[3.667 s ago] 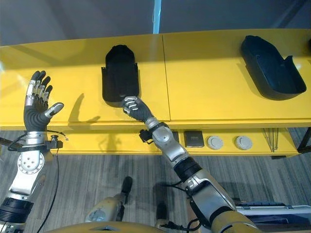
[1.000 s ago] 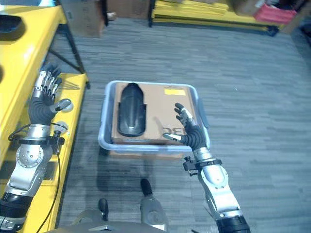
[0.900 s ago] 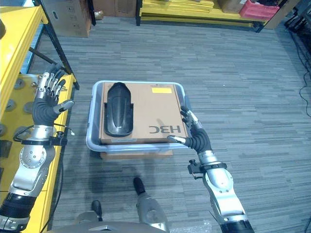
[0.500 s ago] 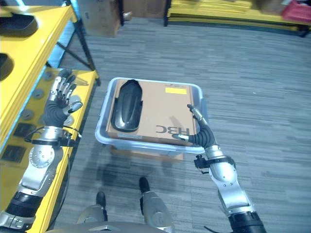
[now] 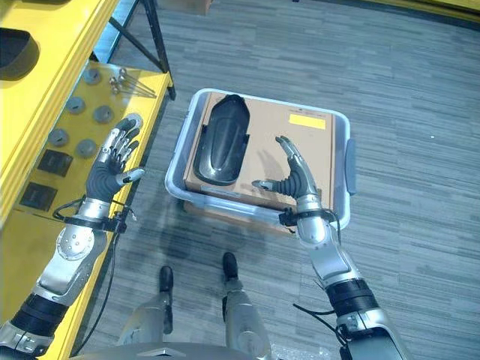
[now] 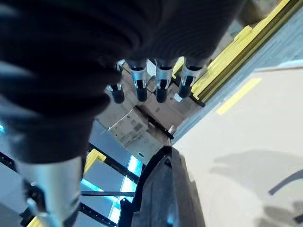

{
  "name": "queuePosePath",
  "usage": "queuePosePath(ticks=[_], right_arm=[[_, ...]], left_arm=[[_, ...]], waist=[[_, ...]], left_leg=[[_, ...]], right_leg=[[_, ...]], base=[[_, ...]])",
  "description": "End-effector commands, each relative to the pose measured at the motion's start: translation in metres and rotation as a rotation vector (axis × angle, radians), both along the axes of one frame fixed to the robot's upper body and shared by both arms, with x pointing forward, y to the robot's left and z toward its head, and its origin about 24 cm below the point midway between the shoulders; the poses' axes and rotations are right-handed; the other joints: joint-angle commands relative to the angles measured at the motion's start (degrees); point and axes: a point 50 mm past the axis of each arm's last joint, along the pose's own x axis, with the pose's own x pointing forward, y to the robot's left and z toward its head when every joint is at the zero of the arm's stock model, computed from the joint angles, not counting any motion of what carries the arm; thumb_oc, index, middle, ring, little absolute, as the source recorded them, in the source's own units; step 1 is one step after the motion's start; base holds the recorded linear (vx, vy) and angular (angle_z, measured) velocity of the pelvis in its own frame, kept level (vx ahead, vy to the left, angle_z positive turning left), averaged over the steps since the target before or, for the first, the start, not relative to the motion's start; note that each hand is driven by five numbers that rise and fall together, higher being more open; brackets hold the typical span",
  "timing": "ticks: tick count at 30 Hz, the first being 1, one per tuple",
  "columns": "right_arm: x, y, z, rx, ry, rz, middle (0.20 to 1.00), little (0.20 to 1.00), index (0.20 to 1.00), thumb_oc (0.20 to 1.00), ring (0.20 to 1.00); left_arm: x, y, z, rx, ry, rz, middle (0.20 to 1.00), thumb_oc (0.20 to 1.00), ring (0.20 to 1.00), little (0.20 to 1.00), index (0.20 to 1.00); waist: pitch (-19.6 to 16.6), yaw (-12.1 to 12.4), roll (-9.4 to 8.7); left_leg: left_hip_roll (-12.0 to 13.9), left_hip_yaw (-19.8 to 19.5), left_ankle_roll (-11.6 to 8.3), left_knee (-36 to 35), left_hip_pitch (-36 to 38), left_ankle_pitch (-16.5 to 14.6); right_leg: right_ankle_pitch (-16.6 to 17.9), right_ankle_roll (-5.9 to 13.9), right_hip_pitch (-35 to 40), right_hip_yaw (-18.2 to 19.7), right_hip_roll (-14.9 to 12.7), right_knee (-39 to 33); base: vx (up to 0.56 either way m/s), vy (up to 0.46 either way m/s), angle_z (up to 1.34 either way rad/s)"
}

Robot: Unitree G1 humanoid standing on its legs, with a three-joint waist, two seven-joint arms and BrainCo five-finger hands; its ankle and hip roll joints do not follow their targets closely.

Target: Move parts from the plastic box to the shelf.

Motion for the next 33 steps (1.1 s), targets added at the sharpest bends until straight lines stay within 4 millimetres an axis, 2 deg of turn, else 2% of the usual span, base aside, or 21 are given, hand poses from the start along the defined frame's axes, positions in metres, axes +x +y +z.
queuePosePath(ticks=[1, 4, 5, 7, 13, 17, 18, 19, 20, 22, 24, 26, 27, 28, 31, 33], right_arm=[[0.013, -0.003, 0.026, 0.0, -0.128, -0.072, 1.0, 1.0, 1.0, 1.0, 1.0], [0.022, -0.005, 0.034, 0.007, -0.15, -0.101, 1.0, 1.0, 1.0, 1.0, 1.0], [0.031, -0.009, 0.046, 0.011, -0.183, -0.133, 1.0, 1.0, 1.0, 1.0, 1.0], [0.041, -0.018, 0.055, 0.0, -0.197, -0.205, 1.0, 1.0, 1.0, 1.0, 1.0], [0.061, -0.023, 0.059, 0.018, -0.163, -0.325, 1.0, 1.0, 1.0, 1.0, 1.0], [0.076, -0.024, 0.046, -0.023, -0.067, -0.424, 1.0, 1.0, 1.0, 1.0, 1.0], [0.077, -0.024, 0.038, -0.021, -0.035, -0.446, 0.586, 0.586, 0.586, 0.586, 0.586], [0.077, -0.024, 0.038, -0.021, -0.035, -0.446, 0.586, 0.586, 0.586, 0.586, 0.586], [0.076, -0.024, 0.029, -0.016, 0.002, -0.453, 0.2, 0.2, 0.2, 0.2, 0.2], [0.075, -0.025, 0.025, -0.019, 0.016, -0.456, 0.2, 0.2, 0.2, 0.2, 0.2], [0.071, -0.028, 0.014, -0.018, 0.055, -0.465, 0.2, 0.2, 0.2, 0.2, 0.2], [0.065, -0.032, -0.001, 0.0, 0.101, -0.477, 0.2, 0.2, 0.2, 0.2, 0.2], [0.058, -0.033, -0.019, 0.013, 0.153, -0.474, 0.2, 0.2, 0.2, 0.2, 0.2], [0.057, -0.033, -0.019, 0.013, 0.155, -0.474, 0.2, 0.2, 0.2, 0.2, 0.2], [0.031, -0.036, -0.061, 0.026, 0.281, -0.457, 0.2, 0.2, 0.2, 0.2, 0.2], [0.008, -0.05, -0.085, 0.0, 0.374, -0.445, 0.2, 0.2, 0.2, 0.2, 0.2]], left_arm=[[0.006, -0.01, 0.024, -0.034, -0.121, -0.044, 1.0, 1.0, 1.0, 1.0, 1.0], [0.008, -0.015, 0.027, -0.048, -0.132, -0.055, 1.0, 1.0, 1.0, 1.0, 1.0], [0.01, -0.018, 0.029, -0.049, -0.143, -0.059, 1.0, 1.0, 1.0, 1.0, 1.0], [0.013, -0.022, 0.03, -0.053, -0.14, -0.066, 1.0, 1.0, 1.0, 1.0, 1.0], [0.016, -0.025, 0.031, -0.087, -0.13, -0.067, 1.0, 1.0, 1.0, 1.0, 1.0], [0.019, -0.026, 0.034, -0.086, -0.138, -0.051, 1.0, 1.0, 1.0, 1.0, 1.0], [0.02, -0.026, 0.034, -0.085, -0.138, -0.037, 1.0, 1.0, 1.0, 1.0, 1.0], [0.02, -0.026, 0.034, -0.085, -0.138, -0.037, 1.0, 1.0, 1.0, 1.0, 1.0], [0.02, -0.025, 0.034, -0.076, -0.138, -0.03, 1.0, 1.0, 1.0, 1.0, 1.0], [0.019, -0.025, 0.034, -0.071, -0.138, -0.026, 1.0, 1.0, 1.0, 1.0, 1.0], [0.02, -0.024, 0.032, -0.067, -0.13, -0.02, 1.0, 1.0, 1.0, 1.0, 1.0], [0.019, -0.021, 0.028, -0.065, -0.109, -0.018, 1.0, 1.0, 1.0, 1.0, 1.0], [0.017, -0.017, 0.025, -0.053, -0.094, -0.012, 1.0, 1.0, 1.0, 1.0, 1.0], [0.017, -0.017, 0.024, -0.053, -0.092, -0.012, 1.0, 1.0, 1.0, 1.0, 1.0], [0.014, -0.011, 0.015, -0.016, -0.048, 0.004, 1.0, 1.0, 1.0, 1.0, 1.0], [0.012, -0.004, 0.01, 0.008, -0.019, 0.006, 1.0, 1.0, 1.0, 1.0, 1.0]], waist=[[-0.3, 0.7, -0.06], [0.4, 1.3, 0.64], [1.1, 1.9, 1.48], [1.9, 2.7, 2.36], [3.1, 3.7, 3.22], [3.5, 4.1, 3.75], [3.5, 4.0, 3.83], [3.5, 4.0, 3.83], [3.5, 3.9, 3.77], [3.5, 3.7, 3.69], [3.4, 3.5, 3.46], [2.9, 3.0, 3.02], [2.4, 2.6, 2.48], [2.4, 2.7, 2.44], [0.4, 1.6, 0.99], [-2.2, 0.7, -0.59]], left_leg=[[-2.6, -0.4, 1.97, 4.5, 0.5, -10.1], [-3.0, -0.9, 1.77, 4.0, -0.7, -9.3], [-3.2, -1.4, 1.59, 3.6, -1.9, -8.6], [-3.6, -1.9, 1.28, 3.0, -2.9, -7.7], [-3.9, -2.5, 1.2, 2.5, -3.8, -7.0], [-4.1, -2.5, 1.11, 2.0, -4.0, -6.6], [-4.1, -2.6, 1.14, 1.9, -3.8, -6.6], [-4.1, -2.6, 1.14, 1.9, -3.8, -6.6], [-4.2, -2.7, 1.2, 1.9, -3.6, -6.7], [-4.2, -2.7, 1.24, 1.9, -3.4, -6.8], [-4.2, -2.7, 1.37, 2.0, -3.1, -7.0], [-4.2, -2.5, 1.58, 2.2, -2.3, -7.4], [-4.0, -2.3, 1.87, 2.6, -1.6, -8.0], [-4.0, -2.2, 1.88, 2.6, -1.5, -8.1], [-3.6, -1.9, 2.36, 3.5, 0.9, -9.6], [-3.2, -1.5, 2.51, 4.0, 4.2, -11.0]], right_leg=[[-11.4, 4.21, 1.2, 0.9, 0.6, 3.7], [-11.2, 4.4, 0.2, 0.3, 0.3, 3.6], [-10.9, 4.58, -0.8, 0.0, 0.1, 3.6], [-10.6, 4.71, -1.6, -0.5, -0.1, 3.6], [-10.5, 4.74, -2.3, -1.2, -0.1, 3.6], [-10.6, 4.9, -2.5, -1.7, -0.1, 3.8], [-10.6, 4.93, -2.5, -1.7, -0.2, 3.8], [-10.6, 4.93, -2.5, -1.7, -0.2, 3.8], [-10.7, 4.99, -2.3, -1.8, -0.3, 3.9], [-10.8, 5.03, -2.2, -1.8, -0.3, 4.0], [-11.0, 5.08, -1.9, -1.9, -0.3, 4.1], [-11.3, 5.11, -1.2, -2.0, -0.4, 4.3], [-11.7, 5.0, -0.4, -1.9, -0.4, 4.7], [-11.8, 4.99, -0.3, -1.9, -0.4, 4.7], [-12.9, 4.72, 2.1, -2.0, -0.7, 5.3], [-13.9, 4.57, 5.1, -2.5, -1.0, 5.6]], base=[[-0.04, 0.004, 0.34], [-0.02, 0.005, 0.31], [-0.01, 0.012, 0.37], [-0.01, 0.011, 0.21], [-0.01, 0.003, 0.13], [-0.01, 0.028, 0.02], [0.0, 0.033, 0.02], [0.0, 0.033, 0.03], [0.0, 0.0, 0.0], [0.0, 0.0, 0.0], [0.0, 0.0, 0.0], [0.0, 0.0, 0.0], [0.0, 0.0, 0.0], [0.0, 0.0, 0.0], [0.08, -0.016, -0.03], [0.15, -0.026, 0.02]])
